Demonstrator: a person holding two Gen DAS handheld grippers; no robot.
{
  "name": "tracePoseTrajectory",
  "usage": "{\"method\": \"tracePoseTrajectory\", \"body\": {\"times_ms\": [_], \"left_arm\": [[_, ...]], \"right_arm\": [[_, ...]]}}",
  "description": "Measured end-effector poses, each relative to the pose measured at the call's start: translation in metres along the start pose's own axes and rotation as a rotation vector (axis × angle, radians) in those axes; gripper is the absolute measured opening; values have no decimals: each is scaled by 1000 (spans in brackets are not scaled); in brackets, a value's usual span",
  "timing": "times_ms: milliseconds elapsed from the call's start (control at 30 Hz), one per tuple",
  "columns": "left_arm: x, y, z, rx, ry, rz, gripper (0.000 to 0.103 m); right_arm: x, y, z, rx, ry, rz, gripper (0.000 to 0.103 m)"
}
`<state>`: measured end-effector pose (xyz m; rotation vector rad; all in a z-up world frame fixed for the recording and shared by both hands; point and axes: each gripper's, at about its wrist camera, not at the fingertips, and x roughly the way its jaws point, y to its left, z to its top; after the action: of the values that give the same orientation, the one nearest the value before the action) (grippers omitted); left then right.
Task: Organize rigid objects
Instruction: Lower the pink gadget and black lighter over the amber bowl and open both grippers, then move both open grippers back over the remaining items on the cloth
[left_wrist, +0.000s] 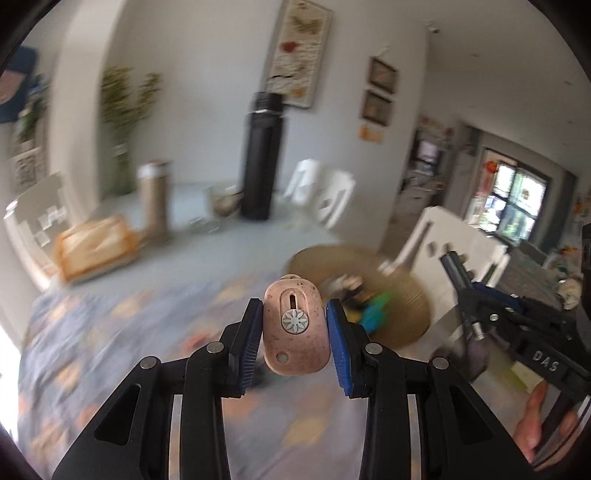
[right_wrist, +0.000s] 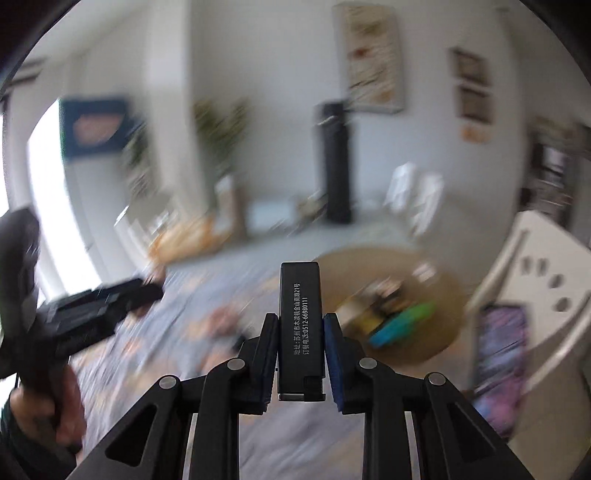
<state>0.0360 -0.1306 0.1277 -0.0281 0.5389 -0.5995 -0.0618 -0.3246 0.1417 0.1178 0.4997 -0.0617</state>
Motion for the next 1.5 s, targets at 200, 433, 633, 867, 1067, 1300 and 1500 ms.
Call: {"method": "tracePoseTrajectory", "body": {"times_ms": [200,433,633,867,1067,1300,1500], "left_arm": [[85,-32,7,-21,94,-117,32],[137,-43,-19,-21,219,-149,32],[123,-40,-12,-7,217,-85,47],[40,12,-7,-101,101,-21,47],[-27,67,-59,-198,46,157,81],[-35,127,-129,-267,127,310,81],[-44,156,-151,-398,104,256,81]], "right_arm": [[26,-38,11,146,15,-111,24],[83,-52,-7,185,178,-135,24],[93,-57,-7,230,208,-116,26],[24,-41,1,217,10,-102,59],[9,43,-26,8,13,72,76],[49,134,-102,-245,95,146,78],[74,123,-127,-193,165,107,78]]}}
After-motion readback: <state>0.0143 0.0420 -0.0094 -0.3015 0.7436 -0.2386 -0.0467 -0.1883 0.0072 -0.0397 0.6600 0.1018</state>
